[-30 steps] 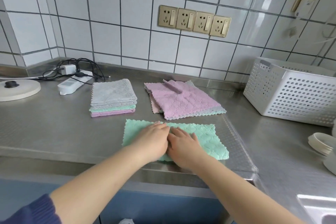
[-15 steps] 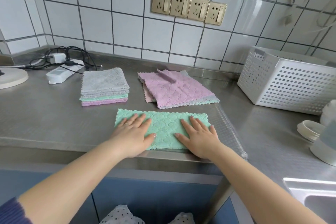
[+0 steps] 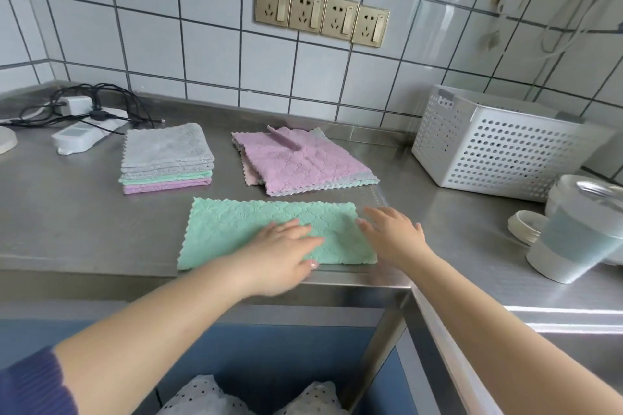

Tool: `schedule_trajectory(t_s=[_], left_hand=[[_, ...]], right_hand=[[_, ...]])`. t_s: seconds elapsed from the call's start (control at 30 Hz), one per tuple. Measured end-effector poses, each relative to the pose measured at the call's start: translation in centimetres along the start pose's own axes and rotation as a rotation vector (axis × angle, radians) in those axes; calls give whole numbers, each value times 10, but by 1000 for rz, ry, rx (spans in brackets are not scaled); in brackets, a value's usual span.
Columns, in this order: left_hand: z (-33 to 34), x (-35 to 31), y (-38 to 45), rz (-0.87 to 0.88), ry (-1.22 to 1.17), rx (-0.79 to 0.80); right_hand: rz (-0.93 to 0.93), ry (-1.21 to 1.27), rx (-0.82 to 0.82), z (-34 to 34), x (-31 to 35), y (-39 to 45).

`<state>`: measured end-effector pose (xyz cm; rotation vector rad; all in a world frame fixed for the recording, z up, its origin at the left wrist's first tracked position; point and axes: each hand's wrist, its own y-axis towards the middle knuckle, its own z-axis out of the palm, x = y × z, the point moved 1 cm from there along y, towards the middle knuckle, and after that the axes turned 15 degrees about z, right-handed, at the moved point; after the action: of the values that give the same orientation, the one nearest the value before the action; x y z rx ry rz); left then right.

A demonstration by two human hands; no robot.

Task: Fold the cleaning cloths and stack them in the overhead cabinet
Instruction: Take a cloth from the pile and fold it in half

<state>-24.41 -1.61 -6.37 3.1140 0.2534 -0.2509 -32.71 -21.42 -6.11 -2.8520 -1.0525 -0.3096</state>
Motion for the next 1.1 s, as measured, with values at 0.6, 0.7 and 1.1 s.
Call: schedule_trajectory(t_s=[0.6, 0.7, 1.1], left_hand=[[28, -79, 50, -68, 154, -75], [22, -72, 41, -13, 7, -314], [-9, -27, -22, -101, -760, -1019]], right_hand=[[18, 187, -39, -10, -48, -7], [-56, 226, -53, -11, -45, -7], [-253, 791, 247, -24, 8, 4]])
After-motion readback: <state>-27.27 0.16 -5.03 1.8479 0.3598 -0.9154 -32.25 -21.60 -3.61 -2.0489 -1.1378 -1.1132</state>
